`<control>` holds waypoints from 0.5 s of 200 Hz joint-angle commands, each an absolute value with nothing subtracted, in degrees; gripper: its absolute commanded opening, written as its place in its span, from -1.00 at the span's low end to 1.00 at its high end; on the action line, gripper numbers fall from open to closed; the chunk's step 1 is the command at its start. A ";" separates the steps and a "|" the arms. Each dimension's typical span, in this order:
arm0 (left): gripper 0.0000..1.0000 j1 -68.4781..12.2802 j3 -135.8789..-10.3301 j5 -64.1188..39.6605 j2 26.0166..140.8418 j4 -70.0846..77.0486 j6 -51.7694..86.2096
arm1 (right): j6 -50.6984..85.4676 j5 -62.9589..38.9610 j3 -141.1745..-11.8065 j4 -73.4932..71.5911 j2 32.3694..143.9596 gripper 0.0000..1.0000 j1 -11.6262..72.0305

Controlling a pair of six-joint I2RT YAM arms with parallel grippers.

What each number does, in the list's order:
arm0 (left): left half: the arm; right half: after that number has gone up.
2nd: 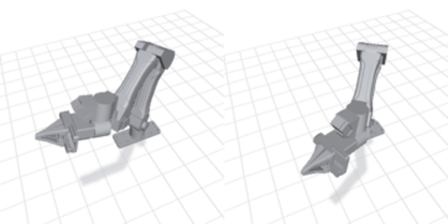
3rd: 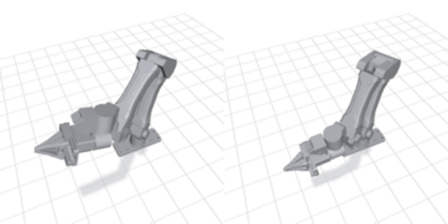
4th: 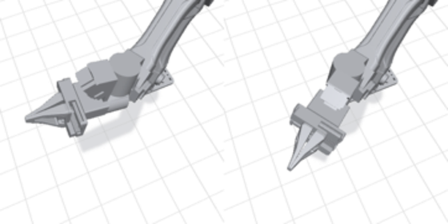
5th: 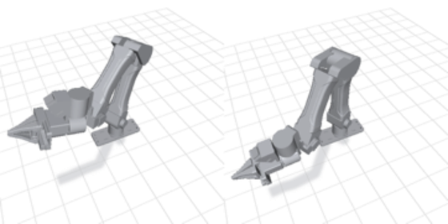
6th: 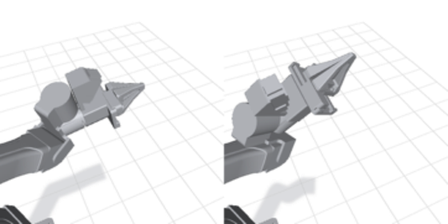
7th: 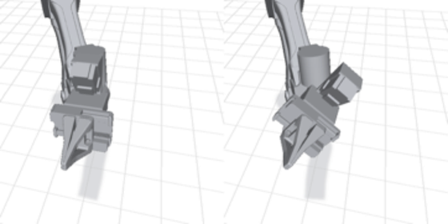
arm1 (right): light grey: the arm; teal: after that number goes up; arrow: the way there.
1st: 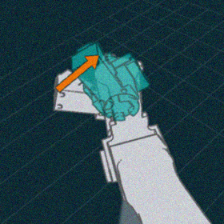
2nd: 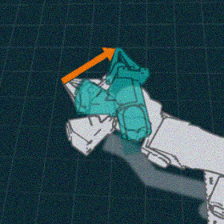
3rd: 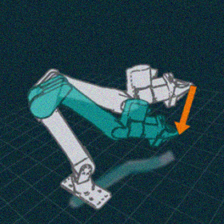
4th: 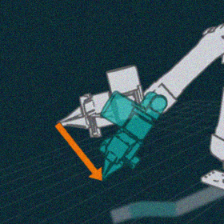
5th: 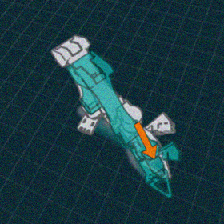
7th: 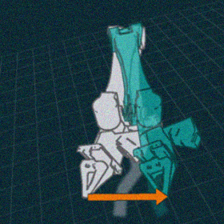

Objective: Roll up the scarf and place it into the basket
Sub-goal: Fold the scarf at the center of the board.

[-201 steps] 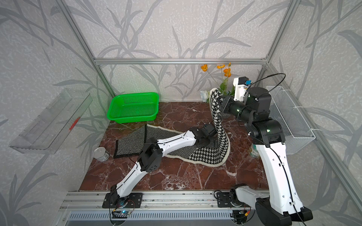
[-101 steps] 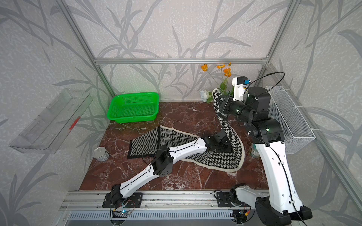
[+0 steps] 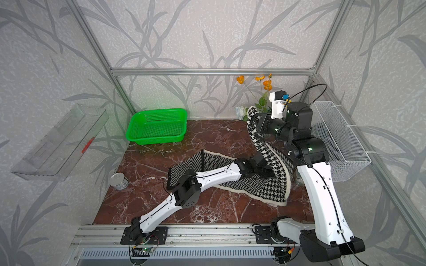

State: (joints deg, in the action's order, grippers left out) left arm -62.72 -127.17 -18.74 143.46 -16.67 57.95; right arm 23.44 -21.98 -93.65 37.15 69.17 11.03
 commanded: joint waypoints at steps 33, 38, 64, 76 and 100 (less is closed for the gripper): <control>0.99 -56.61 -113.28 8.16 122.07 -48.18 38.77 | 25.58 -23.98 -87.47 31.66 67.66 -0.79 12.80; 0.99 -56.57 -110.91 10.88 120.00 -50.06 37.73 | 25.64 -23.64 -86.88 31.22 67.40 -0.79 13.11; 0.99 -56.51 -96.22 24.21 108.45 -55.40 37.36 | 27.04 -22.96 -84.56 28.56 66.62 -0.79 15.03; 0.99 -56.40 -89.74 27.92 103.77 -56.62 37.42 | 26.99 -22.31 -84.42 28.18 67.01 -0.79 16.37; 0.99 -56.36 -77.88 30.46 95.75 -56.85 37.28 | 26.21 -20.77 -85.35 28.41 68.48 -0.79 18.98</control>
